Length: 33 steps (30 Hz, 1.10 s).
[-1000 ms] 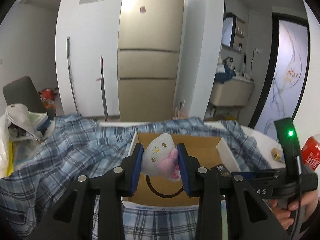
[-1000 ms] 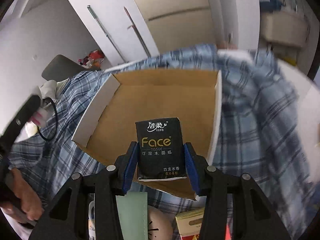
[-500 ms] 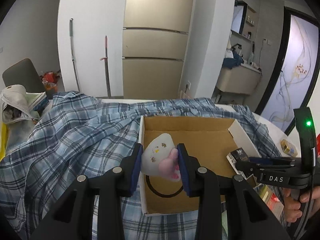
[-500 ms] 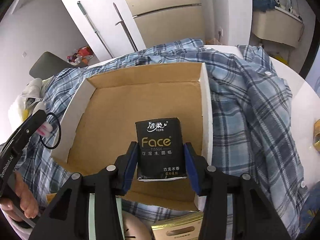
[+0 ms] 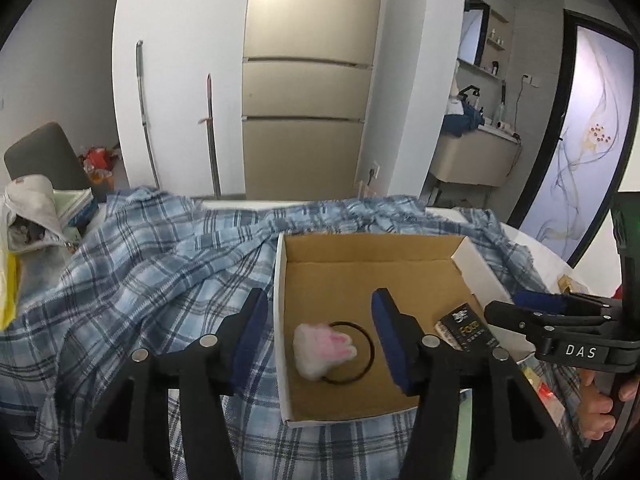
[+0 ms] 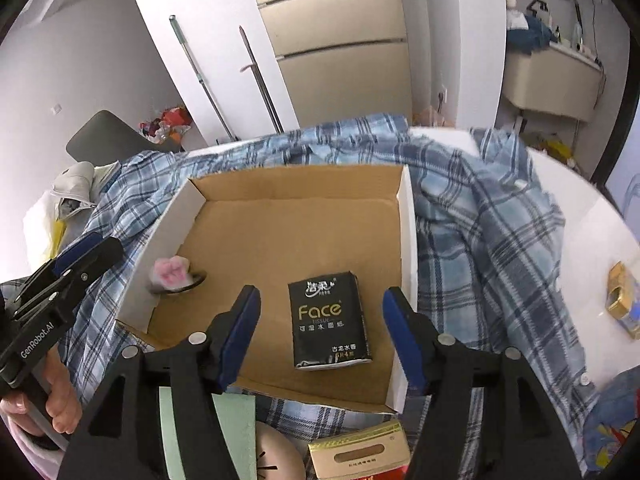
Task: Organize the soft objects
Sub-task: 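Open both tools to drop the plush toy and tissue pack into the box, then lower the right tool and grasp the green card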
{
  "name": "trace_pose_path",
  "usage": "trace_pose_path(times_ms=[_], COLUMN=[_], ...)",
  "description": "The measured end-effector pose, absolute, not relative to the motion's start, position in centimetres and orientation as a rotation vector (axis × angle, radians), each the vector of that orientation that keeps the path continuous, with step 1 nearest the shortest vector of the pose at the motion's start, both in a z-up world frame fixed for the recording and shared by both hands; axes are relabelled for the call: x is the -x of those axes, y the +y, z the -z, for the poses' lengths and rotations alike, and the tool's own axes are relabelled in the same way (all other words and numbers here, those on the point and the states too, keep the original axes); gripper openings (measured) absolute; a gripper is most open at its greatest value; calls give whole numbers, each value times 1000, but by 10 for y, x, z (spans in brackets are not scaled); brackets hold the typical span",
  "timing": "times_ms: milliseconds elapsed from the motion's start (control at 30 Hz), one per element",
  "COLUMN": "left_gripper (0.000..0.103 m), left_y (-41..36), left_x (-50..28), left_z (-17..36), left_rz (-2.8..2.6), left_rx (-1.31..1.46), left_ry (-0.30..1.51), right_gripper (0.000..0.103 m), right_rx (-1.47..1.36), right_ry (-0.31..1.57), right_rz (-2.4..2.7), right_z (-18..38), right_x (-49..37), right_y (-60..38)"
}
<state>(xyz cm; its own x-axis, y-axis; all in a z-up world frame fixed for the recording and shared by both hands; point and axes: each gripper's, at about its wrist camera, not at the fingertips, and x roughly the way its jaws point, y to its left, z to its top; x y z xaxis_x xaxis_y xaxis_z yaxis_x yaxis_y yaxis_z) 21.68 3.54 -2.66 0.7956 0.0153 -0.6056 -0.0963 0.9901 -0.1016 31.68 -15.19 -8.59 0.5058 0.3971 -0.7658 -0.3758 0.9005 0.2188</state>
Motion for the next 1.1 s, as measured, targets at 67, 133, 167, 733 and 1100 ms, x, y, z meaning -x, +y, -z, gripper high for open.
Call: trace_pose_path(times_ms=[67, 133, 167, 733, 1100], left_gripper=[57, 59, 60, 85, 103], left_y=[31, 27, 26, 6, 14], left_x=[-209, -201, -198, -81, -44], left_z=[15, -1, -7, -62, -23], left_rz=[-57, -47, -43, 5, -36], left_rx=[116, 108, 109, 88, 91], left_ry=[617, 577, 563, 363, 305], right_gripper=[63, 63, 63, 63, 70], right_rx=[-9, 6, 9, 10, 7], right_ry=[896, 860, 844, 733, 697], right_rz=[-466, -468, -475, -567, -626], right_z=[76, 63, 57, 11, 43], right_x=[-309, -302, -297, -212, -191], right_y=[-151, -149, -149, -152, -144])
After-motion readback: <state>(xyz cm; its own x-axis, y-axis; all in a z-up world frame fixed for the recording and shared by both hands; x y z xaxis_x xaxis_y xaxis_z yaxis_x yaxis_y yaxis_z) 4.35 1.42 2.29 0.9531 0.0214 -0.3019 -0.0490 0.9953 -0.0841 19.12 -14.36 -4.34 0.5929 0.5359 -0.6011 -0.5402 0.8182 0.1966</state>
